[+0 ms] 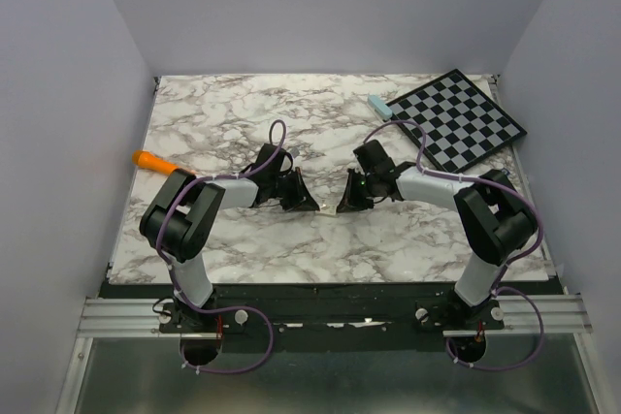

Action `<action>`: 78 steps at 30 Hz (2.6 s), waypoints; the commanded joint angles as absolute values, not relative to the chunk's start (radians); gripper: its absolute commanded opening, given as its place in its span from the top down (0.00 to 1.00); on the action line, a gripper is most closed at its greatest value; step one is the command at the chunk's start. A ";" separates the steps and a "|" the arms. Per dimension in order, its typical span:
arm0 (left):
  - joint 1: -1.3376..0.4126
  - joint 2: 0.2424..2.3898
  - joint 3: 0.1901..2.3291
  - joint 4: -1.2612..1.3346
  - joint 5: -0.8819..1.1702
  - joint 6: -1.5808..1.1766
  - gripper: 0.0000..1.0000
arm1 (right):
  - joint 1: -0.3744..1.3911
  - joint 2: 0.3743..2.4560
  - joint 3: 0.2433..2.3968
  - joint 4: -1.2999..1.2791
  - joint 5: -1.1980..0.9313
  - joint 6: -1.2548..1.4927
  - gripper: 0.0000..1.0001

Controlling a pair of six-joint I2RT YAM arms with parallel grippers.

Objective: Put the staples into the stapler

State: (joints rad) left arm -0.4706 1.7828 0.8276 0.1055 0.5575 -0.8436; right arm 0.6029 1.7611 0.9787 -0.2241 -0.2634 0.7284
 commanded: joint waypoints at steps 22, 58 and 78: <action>-0.448 1.744 0.756 0.248 0.620 -0.927 0.75 | 0.621 1.755 1.049 -0.410 -0.176 0.658 0.99; -0.465 1.798 0.796 0.213 0.653 -0.907 1.00 | 0.641 1.767 1.089 -0.436 -0.167 0.644 0.99; -0.463 1.770 0.775 0.218 0.635 -0.907 1.00 | 0.641 1.674 1.042 -0.388 -0.170 0.713 0.78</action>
